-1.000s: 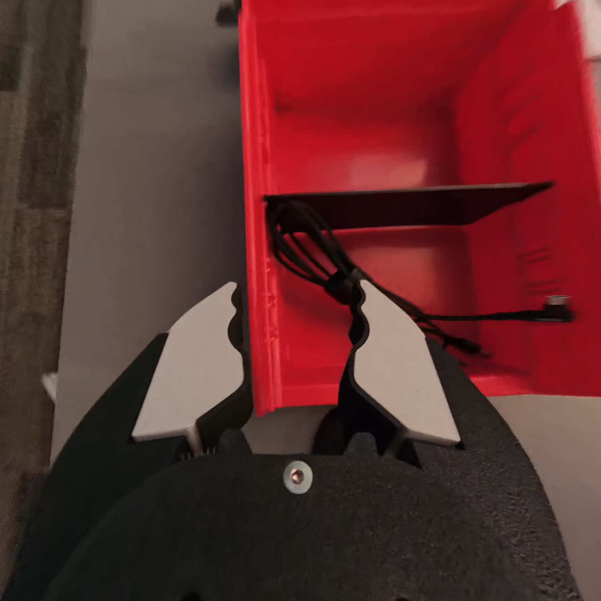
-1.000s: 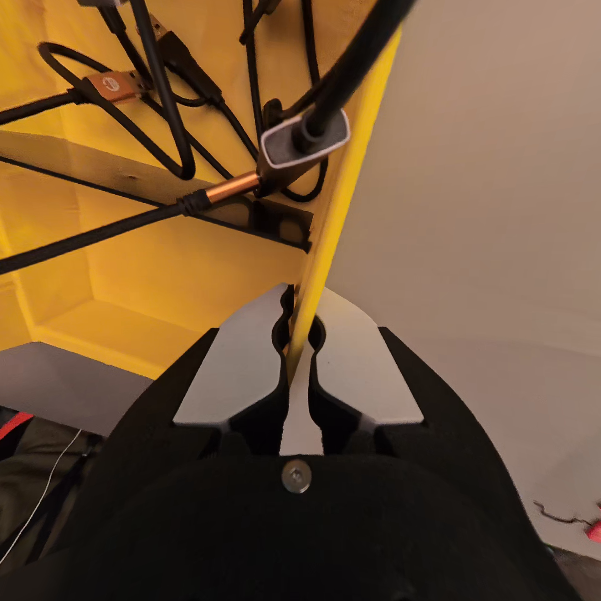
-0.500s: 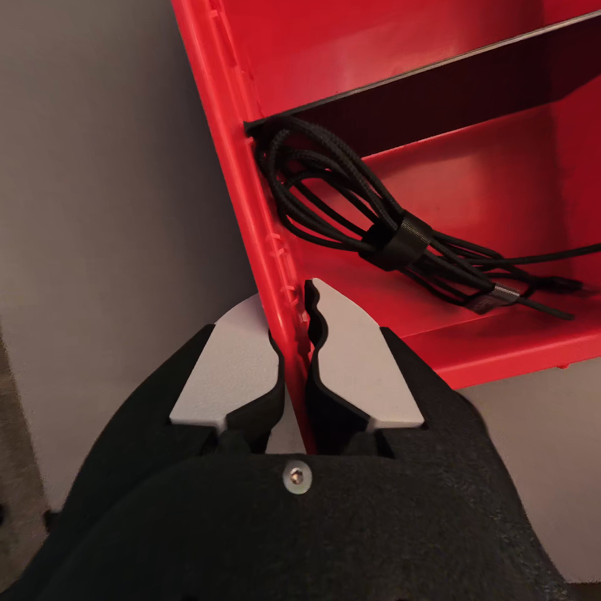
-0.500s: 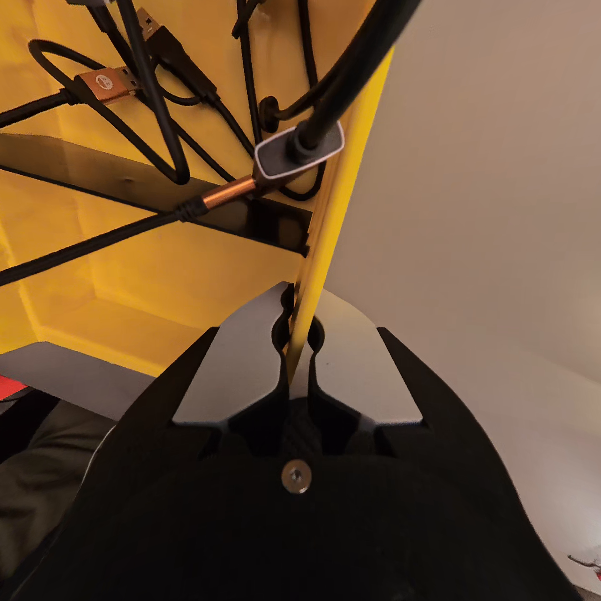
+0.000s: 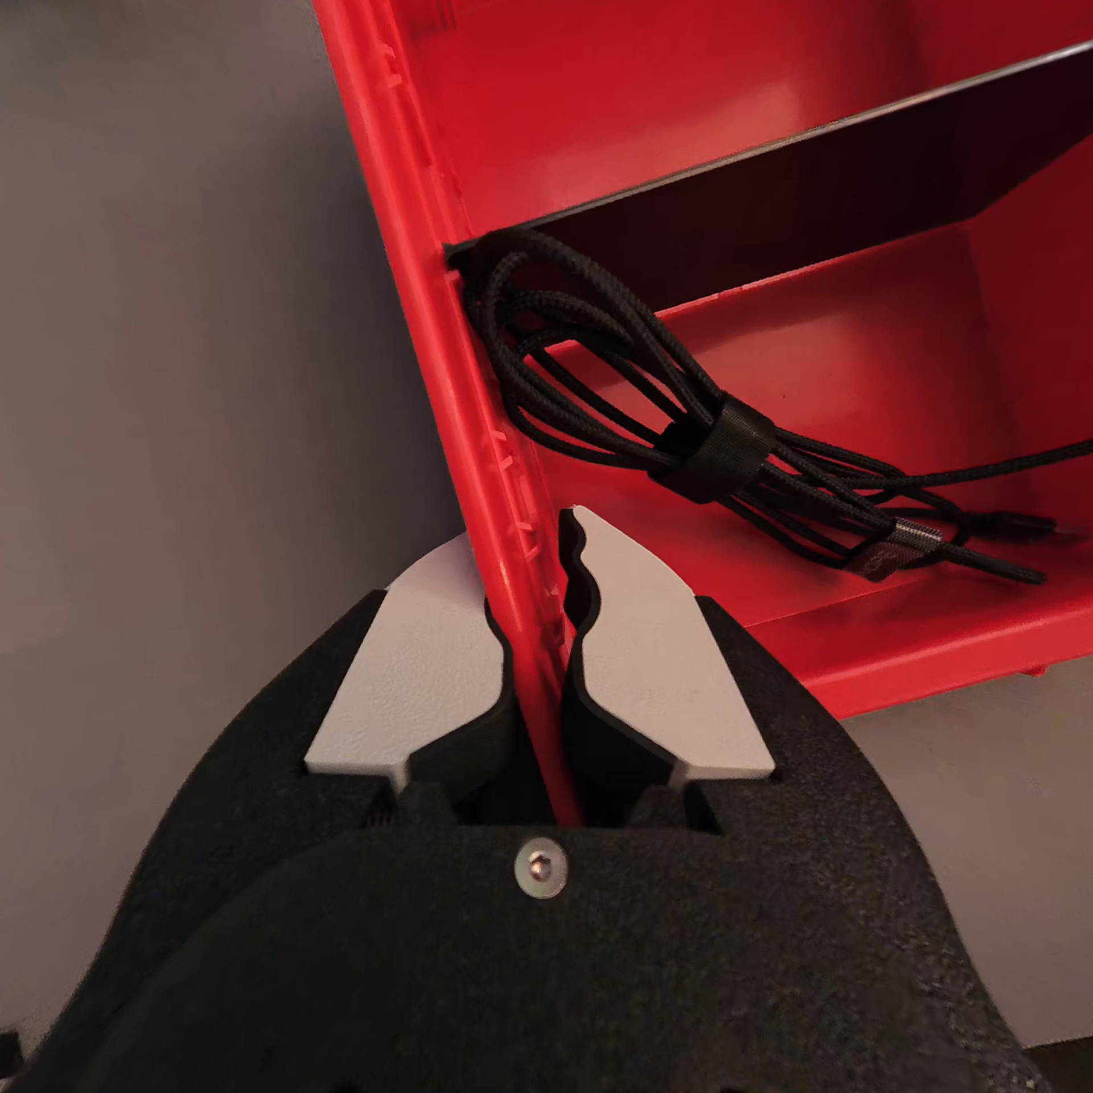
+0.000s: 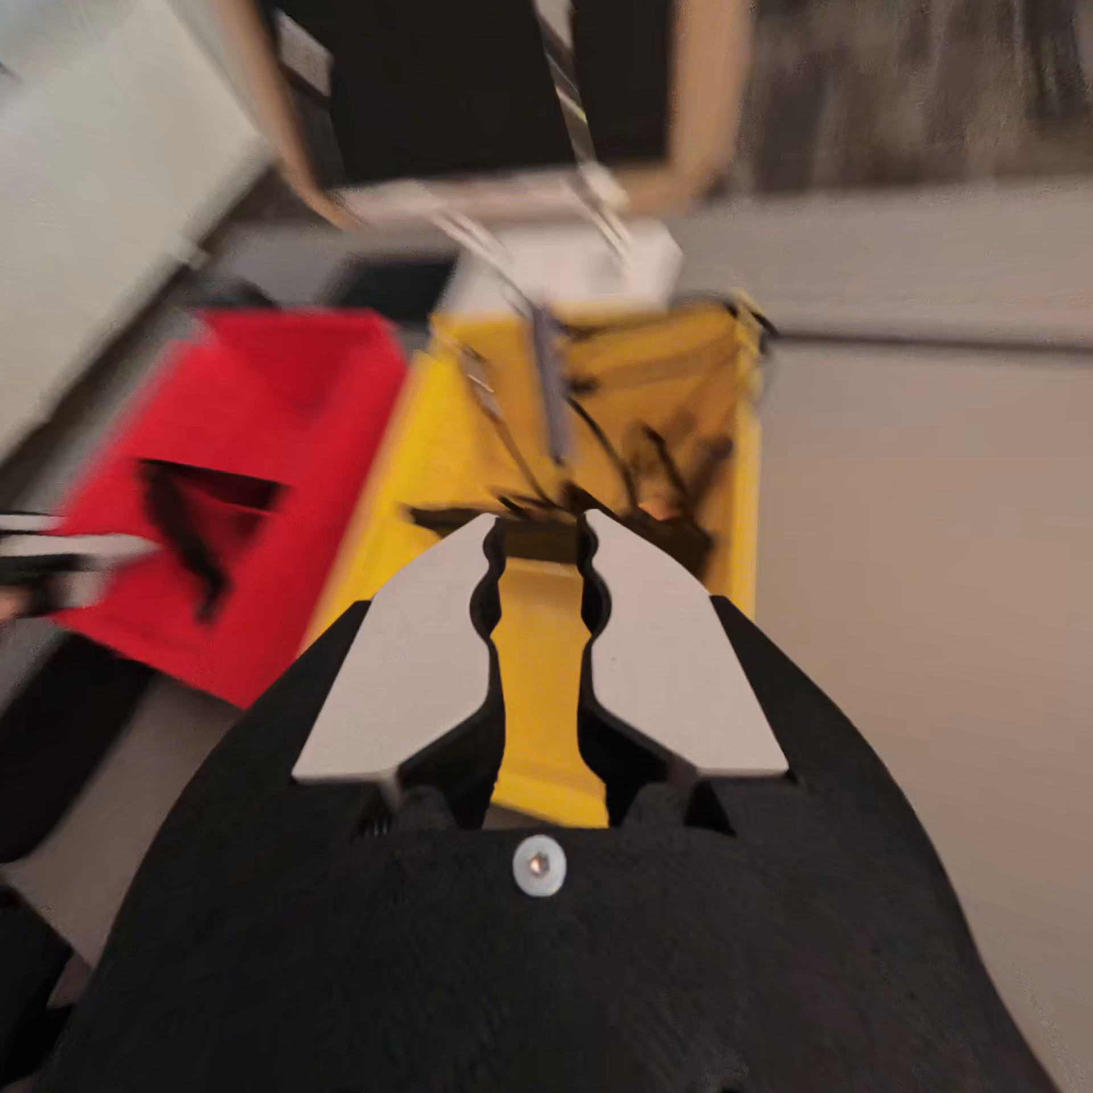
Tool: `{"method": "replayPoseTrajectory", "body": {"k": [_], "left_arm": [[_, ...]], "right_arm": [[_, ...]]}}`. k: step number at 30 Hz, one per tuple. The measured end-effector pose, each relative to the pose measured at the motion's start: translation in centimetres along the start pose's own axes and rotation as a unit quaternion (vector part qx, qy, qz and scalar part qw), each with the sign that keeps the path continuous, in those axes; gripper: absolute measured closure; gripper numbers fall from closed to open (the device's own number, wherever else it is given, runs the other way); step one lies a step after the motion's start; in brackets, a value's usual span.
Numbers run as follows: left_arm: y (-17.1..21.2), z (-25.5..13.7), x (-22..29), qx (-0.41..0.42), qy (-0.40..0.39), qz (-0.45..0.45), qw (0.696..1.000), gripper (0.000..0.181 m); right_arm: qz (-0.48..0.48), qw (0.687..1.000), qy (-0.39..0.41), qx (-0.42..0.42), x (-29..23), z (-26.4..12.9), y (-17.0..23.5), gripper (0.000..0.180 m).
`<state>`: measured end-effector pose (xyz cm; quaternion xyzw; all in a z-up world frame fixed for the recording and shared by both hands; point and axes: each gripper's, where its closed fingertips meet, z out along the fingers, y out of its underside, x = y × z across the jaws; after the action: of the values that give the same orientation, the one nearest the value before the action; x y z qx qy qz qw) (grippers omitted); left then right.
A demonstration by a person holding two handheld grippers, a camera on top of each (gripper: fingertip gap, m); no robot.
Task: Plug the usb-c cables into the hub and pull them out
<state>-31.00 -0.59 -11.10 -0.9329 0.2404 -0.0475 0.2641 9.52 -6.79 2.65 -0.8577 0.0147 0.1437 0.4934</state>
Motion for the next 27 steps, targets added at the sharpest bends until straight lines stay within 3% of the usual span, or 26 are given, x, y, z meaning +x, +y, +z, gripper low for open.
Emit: {"method": "replayPoseTrajectory", "body": {"k": [2, 3, 5, 8, 13, 18, 22, 27], "left_arm": [[-0.1, 0.1, 1.0, 0.007, 0.011, 0.006, 1.0, 0.17], [-0.2, 0.1, 1.4, 0.013, 0.018, 0.009, 1.0, 0.169], [-0.3, 0.0, 2.3, 0.024, 0.038, 0.001, 0.999, 0.168], [-0.1, -0.7, 3.0, 0.055, 0.066, -0.037, 0.996, 0.16], [0.7, -3.2, 3.4, 0.123, 0.081, -0.077, 0.986, 0.147], [0.5, -6.2, 4.2, 0.18, 0.076, -0.053, 0.979, 0.142], [0.5, -8.0, 4.5, 0.192, 0.049, -0.016, 0.98, 0.141], [-0.1, -10.1, 5.5, 0.227, 0.062, -0.003, 0.972, 0.145]], "right_arm": [[-0.064, 0.985, -0.131, 0.097, -8.7, -0.6, -1.5, 0.152], [-0.084, 0.974, -0.189, 0.091, -12.5, 0.1, -1.0, 0.143], [-0.074, 0.972, -0.219, -0.035, -16.5, 3.8, 2.0, 0.149], [-0.07, 0.971, -0.136, -0.181, -16.1, 9.1, 5.3, 0.155], [-0.026, 0.949, -0.084, -0.303, -16.1, 11.7, 7.3, 0.153], [-0.026, 0.924, -0.005, -0.38, -15.0, 13.0, 9.9, 0.155], [0.028, 0.908, 0.023, -0.417, -15.4, 14.6, 12.1, 0.154], [-0.004, 0.886, 0.11, -0.451, -13.9, 15.7, 13.2, 0.169]]}}
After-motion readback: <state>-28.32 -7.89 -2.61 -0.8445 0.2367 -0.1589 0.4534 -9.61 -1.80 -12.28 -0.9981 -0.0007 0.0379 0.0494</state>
